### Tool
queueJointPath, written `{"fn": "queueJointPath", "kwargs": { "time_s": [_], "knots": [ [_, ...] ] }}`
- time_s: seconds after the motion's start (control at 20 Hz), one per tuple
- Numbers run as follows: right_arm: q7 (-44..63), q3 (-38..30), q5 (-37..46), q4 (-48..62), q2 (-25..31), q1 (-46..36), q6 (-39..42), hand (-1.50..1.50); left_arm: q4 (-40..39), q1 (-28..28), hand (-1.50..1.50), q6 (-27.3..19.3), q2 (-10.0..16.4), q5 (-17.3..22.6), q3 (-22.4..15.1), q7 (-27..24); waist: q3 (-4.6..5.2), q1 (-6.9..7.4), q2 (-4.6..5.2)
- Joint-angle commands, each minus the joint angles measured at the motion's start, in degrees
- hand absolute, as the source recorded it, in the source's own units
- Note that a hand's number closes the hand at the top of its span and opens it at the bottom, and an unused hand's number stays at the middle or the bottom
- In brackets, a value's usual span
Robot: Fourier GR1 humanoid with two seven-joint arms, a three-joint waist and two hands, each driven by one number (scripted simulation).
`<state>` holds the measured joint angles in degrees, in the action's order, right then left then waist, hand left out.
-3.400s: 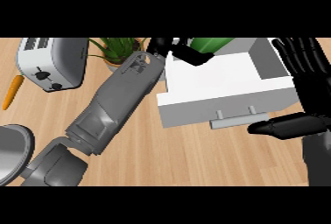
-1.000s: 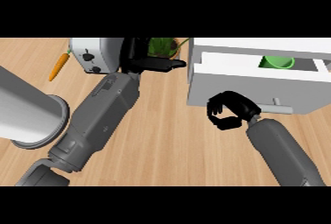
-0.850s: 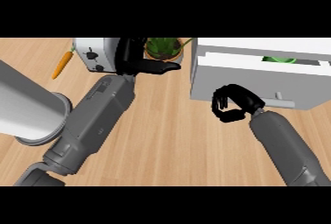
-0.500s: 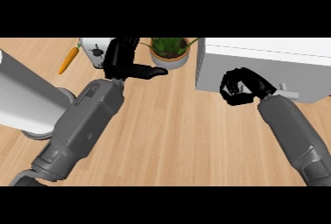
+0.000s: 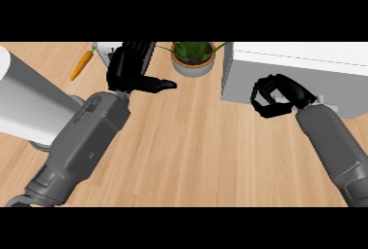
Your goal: Pick up the cup, place it into the drawer and close the drawer
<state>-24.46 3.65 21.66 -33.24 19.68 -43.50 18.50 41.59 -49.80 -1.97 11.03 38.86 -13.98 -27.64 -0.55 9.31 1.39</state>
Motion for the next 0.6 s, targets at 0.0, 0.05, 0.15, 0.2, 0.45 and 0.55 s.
{"fn": "queueJointPath", "kwargs": {
  "time_s": [0.0, 0.05, 0.15, 0.2, 0.45, 0.55],
  "knots": [
    [5.2, -5.4, -0.5, 2.6, 5.9, -10.7, -5.0, 1.5, 1.1, 0.4, -1.5, 0.3, -0.3, 0.1, -0.4, 0.4, 0.33, 2.39, 1.09],
    [4.4, -5.2, -0.4, 2.2, 6.6, -9.8, -4.7, 1.5, 1.5, 1.2, -1.5, 1.4, -0.1, -0.1, -0.9, 0.2, 0.32, 2.66, 1.25],
    [4.6, -5.7, -1.3, 1.2, 7.0, -10.0, -3.5, 1.5, 1.3, 1.3, -1.5, 1.6, 0.7, 0.2, -0.3, 0.4, 0.36, 2.97, 1.45],
    [5.2, -6.1, -1.9, 1.2, 6.6, -9.9, -3.1, 1.5, 1.8, 1.2, -1.5, 2.3, 0.8, 0.3, -0.5, 0.7, 0.35, 3.16, 1.41],
    [5.4, -6.8, -3.4, -0.7, 8.1, -8.9, -0.8, 1.5, 2.3, 2.7, -1.5, 2.5, 0.5, 0.5, -0.5, 0.3, 0.38, 3.32, 1.36],
    [5.4, -6.9, -3.9, -1.4, 7.9, -8.5, -0.2, 1.5, 2.6, 2.5, -1.5, 3.3, 1.3, 0.5, -0.5, 0.7, 0.34, 3.67, 1.58]
  ]
}}
